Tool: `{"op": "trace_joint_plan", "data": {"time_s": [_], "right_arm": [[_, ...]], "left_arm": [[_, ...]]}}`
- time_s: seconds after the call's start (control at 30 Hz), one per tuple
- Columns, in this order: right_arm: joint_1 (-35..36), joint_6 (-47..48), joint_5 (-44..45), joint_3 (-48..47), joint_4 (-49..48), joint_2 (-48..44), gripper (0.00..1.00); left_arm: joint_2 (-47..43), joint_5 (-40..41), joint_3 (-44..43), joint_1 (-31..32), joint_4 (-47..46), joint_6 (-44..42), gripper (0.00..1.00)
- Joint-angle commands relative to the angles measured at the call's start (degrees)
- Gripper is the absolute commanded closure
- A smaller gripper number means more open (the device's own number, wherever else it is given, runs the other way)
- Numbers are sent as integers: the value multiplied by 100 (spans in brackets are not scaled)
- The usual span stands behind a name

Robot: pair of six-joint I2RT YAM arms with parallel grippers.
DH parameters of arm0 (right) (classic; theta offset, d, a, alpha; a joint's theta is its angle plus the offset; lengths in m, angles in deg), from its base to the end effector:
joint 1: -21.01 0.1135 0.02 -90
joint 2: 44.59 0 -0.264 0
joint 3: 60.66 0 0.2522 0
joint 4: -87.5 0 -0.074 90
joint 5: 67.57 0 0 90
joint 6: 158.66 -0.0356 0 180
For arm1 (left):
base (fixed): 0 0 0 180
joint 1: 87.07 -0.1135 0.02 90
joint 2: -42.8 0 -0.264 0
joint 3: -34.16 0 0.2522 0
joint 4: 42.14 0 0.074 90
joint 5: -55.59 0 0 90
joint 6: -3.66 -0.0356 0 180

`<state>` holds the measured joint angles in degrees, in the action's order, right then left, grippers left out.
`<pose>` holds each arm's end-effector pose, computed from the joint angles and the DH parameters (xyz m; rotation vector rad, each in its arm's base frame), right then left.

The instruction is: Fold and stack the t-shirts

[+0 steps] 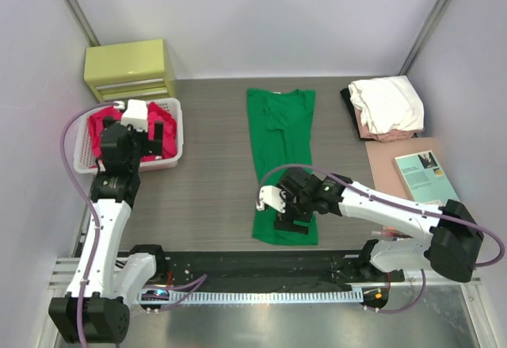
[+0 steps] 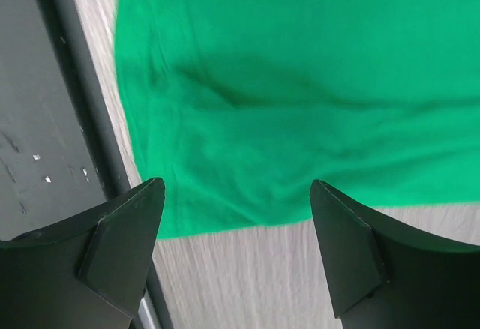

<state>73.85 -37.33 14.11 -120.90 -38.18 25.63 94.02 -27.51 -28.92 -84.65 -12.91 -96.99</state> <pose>0.1327 0.1835 0.2198 -1.8506 1.9820 0.3092 0.2058 -0.0044 0.3385 0.1309 1.8725 0.2117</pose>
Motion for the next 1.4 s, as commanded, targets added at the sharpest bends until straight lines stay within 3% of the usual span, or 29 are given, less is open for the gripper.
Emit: {"op": "trace_joint_plan", "data": {"time_s": [0.0, 0.27, 0.43, 0.57, 1.03, 1.1, 1.17, 1.2, 1.37], "right_arm": [[560, 39, 444, -730, -232, 316, 16], [1658, 49, 367, -731, -645, 1029, 15], [1712, -31, 190, -293, -777, 810, 4], [1712, -48, 208, 147, -953, 555, 0], [1809, -162, -381, 403, -1137, 1037, 0], [1835, -163, -372, 412, -1181, 1108, 9], [1835, -171, -372, 377, -1190, 1239, 12], [1835, -171, -372, 368, -1190, 1284, 30], [1835, -154, -268, 332, -1199, 1407, 59]], "left_arm": [[-218, -259, 247, -627, -342, 195, 0], [-104, -382, 239, -962, -378, 274, 0], [-121, -435, 247, -1006, -377, 327, 0], [-182, -443, 335, -1041, -395, 292, 0], [-165, -400, 212, -1112, -342, 239, 0], [-183, -400, 239, -1112, -342, 231, 0], [-183, -408, 247, -1120, -342, 222, 0], [-183, -400, 256, -1120, -342, 204, 0], [-139, -435, 256, -1129, -351, 195, 0]]}}
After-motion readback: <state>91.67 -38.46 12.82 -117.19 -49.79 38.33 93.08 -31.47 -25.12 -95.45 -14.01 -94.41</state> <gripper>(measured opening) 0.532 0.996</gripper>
